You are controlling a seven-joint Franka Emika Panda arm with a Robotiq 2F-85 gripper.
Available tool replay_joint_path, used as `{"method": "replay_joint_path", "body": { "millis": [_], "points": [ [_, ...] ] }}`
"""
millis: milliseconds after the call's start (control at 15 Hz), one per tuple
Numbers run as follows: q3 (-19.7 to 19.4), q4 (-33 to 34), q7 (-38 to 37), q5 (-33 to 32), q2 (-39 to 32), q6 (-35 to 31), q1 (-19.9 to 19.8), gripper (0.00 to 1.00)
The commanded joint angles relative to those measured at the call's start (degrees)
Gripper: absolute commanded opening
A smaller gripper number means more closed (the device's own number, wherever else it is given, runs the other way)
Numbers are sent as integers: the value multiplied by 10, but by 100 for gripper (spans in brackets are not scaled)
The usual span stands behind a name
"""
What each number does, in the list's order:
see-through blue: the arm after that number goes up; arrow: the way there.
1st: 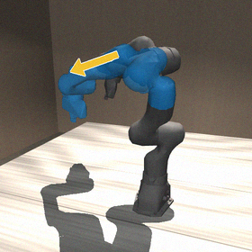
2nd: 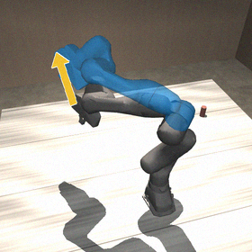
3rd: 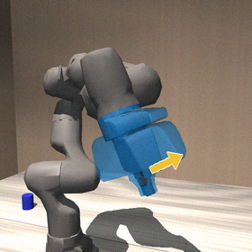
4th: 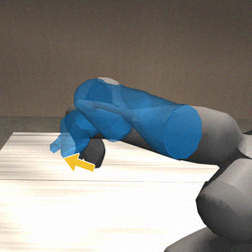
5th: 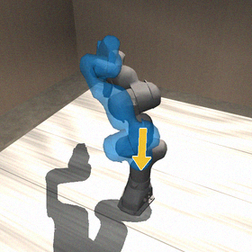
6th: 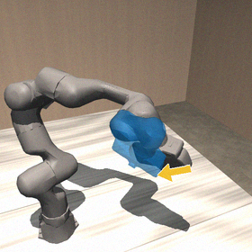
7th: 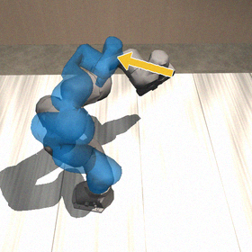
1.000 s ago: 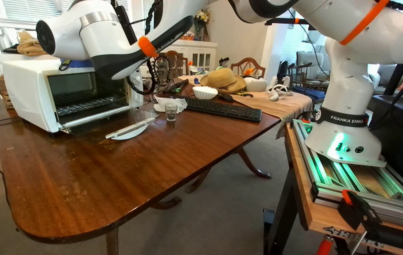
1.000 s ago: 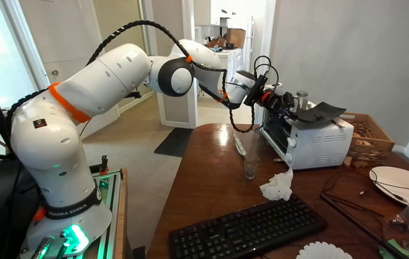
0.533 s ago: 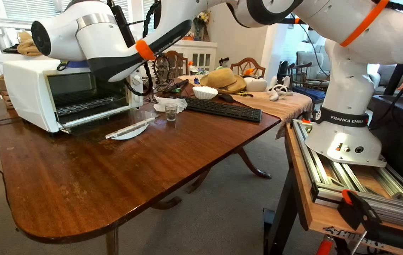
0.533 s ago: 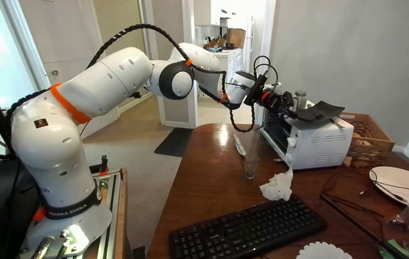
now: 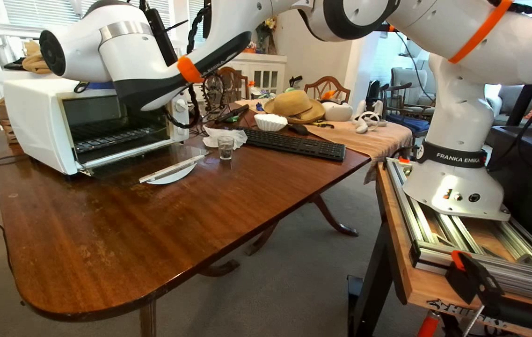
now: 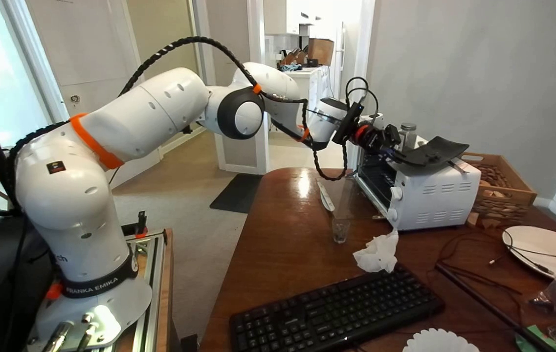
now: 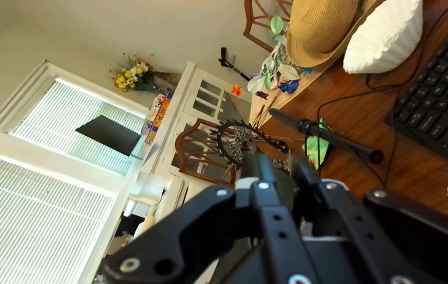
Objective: Remove the black tray from inside the microwave, put it on top of the microwave and move the black pot from the microwave to the table
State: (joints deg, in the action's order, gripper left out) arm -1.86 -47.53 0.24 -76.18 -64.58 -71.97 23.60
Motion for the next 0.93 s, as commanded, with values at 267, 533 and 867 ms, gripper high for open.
{"method": "replay_joint_path", "body": {
  "millis": [267, 533, 867],
  "points": [
    [-8, 51, 25, 4, -33, 12, 6, 78],
    [-10, 59, 31, 5, -37, 14, 7, 99],
    [-2, 40, 24, 4, -21, 12, 10, 100]
  ]
}}
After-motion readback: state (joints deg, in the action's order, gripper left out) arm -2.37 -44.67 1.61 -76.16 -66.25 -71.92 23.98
